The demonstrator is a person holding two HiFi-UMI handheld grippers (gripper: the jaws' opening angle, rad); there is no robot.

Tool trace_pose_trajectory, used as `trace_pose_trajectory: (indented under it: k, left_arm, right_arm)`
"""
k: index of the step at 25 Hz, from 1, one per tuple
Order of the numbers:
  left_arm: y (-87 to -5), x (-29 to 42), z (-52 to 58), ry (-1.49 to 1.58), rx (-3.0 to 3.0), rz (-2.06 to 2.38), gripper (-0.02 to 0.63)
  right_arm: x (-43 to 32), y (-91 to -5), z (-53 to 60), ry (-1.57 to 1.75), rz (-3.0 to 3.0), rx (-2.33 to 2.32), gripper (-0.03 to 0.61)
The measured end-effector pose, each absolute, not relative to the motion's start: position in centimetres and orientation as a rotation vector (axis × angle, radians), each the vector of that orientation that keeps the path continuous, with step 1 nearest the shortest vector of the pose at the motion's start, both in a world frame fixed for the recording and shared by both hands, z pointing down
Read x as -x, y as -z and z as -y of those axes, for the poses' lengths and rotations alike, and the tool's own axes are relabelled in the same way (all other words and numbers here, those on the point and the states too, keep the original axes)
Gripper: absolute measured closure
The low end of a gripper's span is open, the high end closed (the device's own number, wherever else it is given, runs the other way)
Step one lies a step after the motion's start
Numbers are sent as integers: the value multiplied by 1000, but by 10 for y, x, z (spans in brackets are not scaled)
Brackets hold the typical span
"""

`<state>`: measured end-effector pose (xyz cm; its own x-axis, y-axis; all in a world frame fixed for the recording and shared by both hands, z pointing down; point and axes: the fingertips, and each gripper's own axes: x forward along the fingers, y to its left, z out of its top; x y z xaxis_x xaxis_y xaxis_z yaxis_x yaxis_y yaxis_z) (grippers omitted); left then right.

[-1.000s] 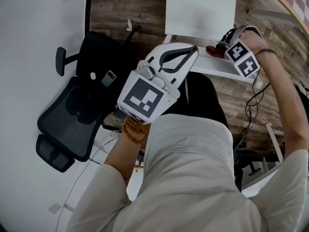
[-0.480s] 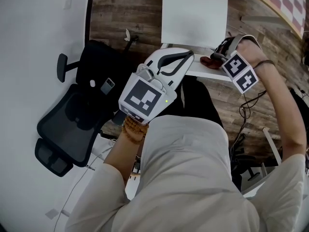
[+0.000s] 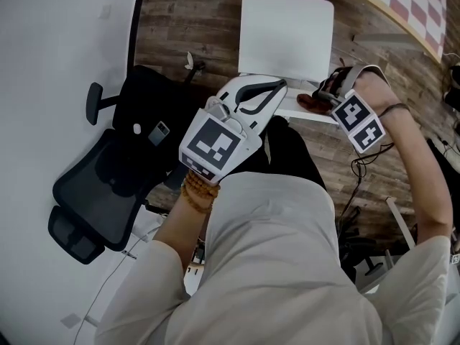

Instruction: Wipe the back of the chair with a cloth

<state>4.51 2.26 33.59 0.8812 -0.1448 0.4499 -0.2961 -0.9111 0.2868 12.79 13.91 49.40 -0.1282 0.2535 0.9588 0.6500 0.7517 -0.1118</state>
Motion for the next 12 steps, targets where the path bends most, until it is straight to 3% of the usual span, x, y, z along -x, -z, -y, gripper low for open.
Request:
trace_pose_trajectory:
  k: [12]
  left_arm:
    - [-342,-59,-33,-606,-2696,290,601]
  right_arm:
    - [-155,-499,-149,359,1684,697,495]
